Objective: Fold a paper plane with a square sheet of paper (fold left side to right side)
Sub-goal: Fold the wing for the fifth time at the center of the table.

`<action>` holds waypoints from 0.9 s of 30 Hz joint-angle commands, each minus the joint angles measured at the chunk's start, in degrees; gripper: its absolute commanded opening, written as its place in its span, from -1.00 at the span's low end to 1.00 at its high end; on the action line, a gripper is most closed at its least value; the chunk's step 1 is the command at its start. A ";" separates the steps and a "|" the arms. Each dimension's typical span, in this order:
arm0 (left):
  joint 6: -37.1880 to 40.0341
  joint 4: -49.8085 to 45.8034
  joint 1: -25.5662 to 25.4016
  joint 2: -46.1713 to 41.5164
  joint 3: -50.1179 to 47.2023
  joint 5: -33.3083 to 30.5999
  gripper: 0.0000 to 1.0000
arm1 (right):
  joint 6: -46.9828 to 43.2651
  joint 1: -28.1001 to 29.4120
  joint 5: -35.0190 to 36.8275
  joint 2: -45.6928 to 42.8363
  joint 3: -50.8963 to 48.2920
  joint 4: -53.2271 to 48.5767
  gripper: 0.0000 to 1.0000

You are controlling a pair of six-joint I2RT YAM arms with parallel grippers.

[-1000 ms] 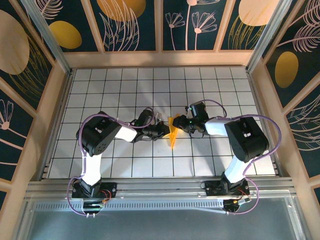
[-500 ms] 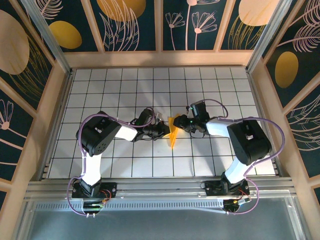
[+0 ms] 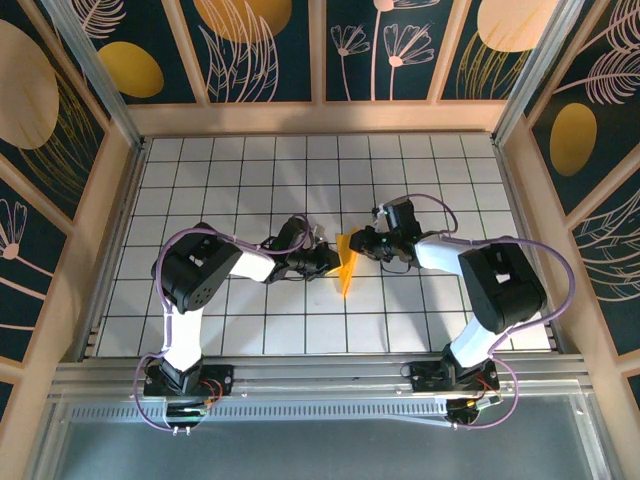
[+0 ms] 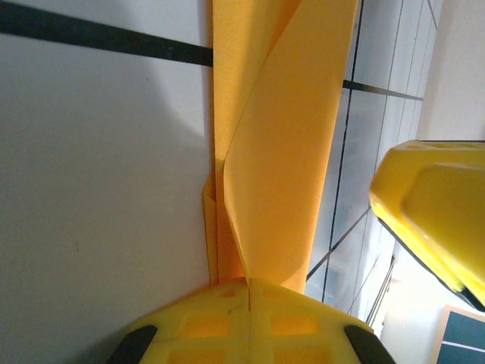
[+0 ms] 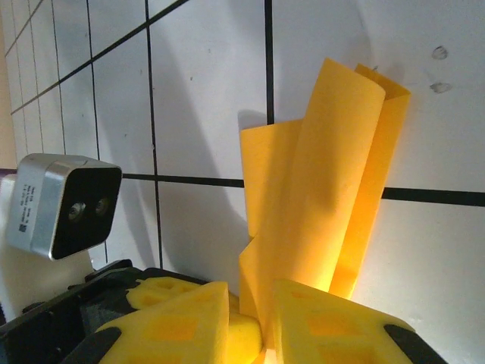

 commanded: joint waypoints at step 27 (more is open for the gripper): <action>0.87 -8.20 0.13 3.39 -1.88 -9.17 -1.00 | -1.27 0.80 0.94 5.48 2.24 -1.04 -0.63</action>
